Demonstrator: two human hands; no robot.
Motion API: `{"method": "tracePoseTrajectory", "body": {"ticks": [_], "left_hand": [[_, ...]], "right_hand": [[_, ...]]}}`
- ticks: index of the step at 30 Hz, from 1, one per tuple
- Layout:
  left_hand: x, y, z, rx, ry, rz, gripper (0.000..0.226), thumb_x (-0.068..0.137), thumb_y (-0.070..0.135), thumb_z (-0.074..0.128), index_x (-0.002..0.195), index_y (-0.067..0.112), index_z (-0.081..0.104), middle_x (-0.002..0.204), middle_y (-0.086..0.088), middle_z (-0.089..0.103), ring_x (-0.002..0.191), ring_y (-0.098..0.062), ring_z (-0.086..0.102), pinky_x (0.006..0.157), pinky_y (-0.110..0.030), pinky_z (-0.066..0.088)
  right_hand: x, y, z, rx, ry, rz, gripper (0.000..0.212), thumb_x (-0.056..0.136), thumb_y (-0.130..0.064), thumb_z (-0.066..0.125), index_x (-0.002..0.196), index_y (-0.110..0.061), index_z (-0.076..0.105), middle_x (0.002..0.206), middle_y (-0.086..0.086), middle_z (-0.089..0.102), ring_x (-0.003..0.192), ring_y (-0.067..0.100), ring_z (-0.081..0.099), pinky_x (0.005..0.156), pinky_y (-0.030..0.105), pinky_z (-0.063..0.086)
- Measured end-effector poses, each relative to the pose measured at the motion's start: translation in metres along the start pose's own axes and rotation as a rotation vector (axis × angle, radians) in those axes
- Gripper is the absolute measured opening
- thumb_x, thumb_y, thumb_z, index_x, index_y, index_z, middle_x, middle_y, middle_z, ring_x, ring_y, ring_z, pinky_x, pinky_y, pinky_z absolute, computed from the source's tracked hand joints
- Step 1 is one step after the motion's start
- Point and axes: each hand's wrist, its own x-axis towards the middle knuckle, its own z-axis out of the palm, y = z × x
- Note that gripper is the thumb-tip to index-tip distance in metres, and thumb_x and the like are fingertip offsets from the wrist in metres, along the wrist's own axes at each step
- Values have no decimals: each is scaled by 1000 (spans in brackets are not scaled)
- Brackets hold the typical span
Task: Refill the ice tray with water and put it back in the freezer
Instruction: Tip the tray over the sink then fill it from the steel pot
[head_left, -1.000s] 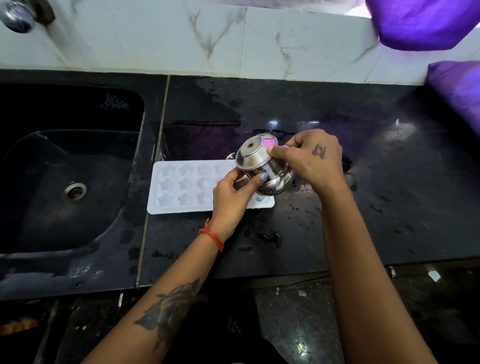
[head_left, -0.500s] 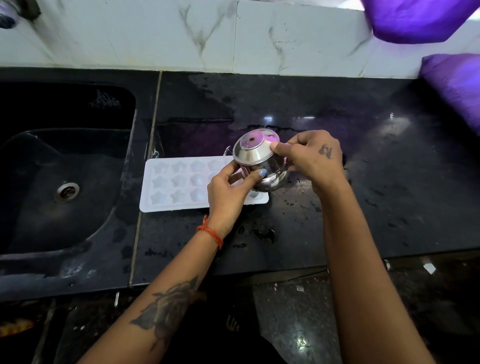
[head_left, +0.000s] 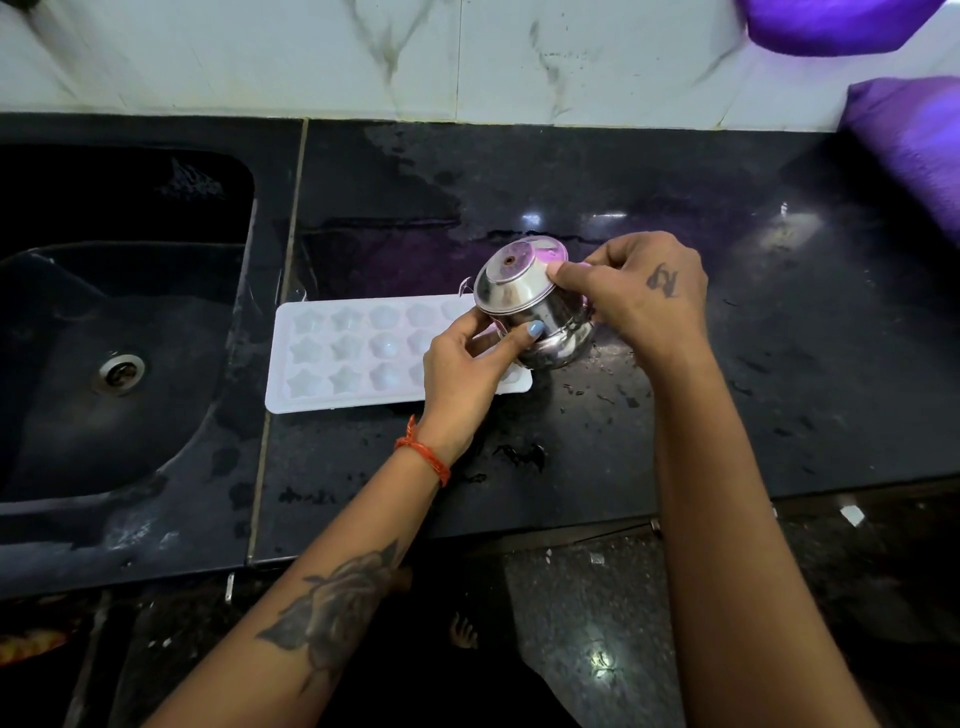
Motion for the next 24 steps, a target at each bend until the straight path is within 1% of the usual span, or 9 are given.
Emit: {"method": "tracePoseTrajectory", "body": {"ticks": [3,5,7,9,13,17,19,22,24], "left_hand": [[0,0,2,-19,-22,-10,59,58,48,77,108,17,69,103,1,73,101,-19,67,93,-44,52],[0,-1,3,-23,-38,-16,49,66,40,79,108,16,69,101,2,73,98,-17,68,91,-45,53],[-1,-1,4,-37,-45,-18,37,72,31,77,104,16,69,98,3,74,95,-15,69,91,-45,53],[-1,-1,6,-37,-46,-21,32,71,31,76,99,18,69,95,4,74,92,-13,70,90,-41,54],[-2,-3,7,-54,-51,-29,25,79,20,74,102,14,68,96,2,73,89,-11,69,88,-35,54],[-2,-2,8,-62,-59,-27,24,79,19,73,102,13,67,91,6,72,84,-7,68,83,-29,54],[-2,-2,8,-66,-64,-32,25,80,18,72,103,11,67,90,6,72,84,-6,68,82,-28,54],[-3,-3,8,-72,-68,-29,21,80,17,72,100,14,67,90,7,72,84,-6,68,85,-30,54],[-3,-2,8,-75,-69,-25,23,80,17,72,102,13,67,91,7,71,84,-5,68,83,-29,54]], "right_hand": [[0,-2,-1,-40,18,-27,25,71,-35,71,60,-13,66,64,5,69,71,21,66,71,35,55],[-1,-2,-1,-59,28,-43,26,72,-35,71,64,-10,68,68,9,70,72,22,66,67,31,51],[-1,-1,-2,-81,32,-58,28,73,-36,71,66,-9,69,69,10,71,71,21,66,60,24,46],[0,0,-3,-93,37,-71,29,73,-36,71,68,-8,70,70,11,71,71,22,66,58,20,43],[-1,1,-4,-115,39,-91,30,73,-36,70,70,-6,71,72,13,71,73,25,66,58,23,43],[-2,0,-4,-137,52,-104,32,73,-36,70,72,-4,71,75,16,71,75,29,66,66,32,50],[-2,-1,-3,-147,55,-103,33,73,-36,70,74,-3,71,77,17,71,77,30,67,68,34,52],[-3,-1,-4,-139,45,-87,30,74,-36,70,72,-6,71,74,14,72,74,26,67,68,32,52],[-3,-1,-4,-122,42,-76,30,74,-37,70,69,-8,70,70,10,71,71,22,66,65,30,49]]}}
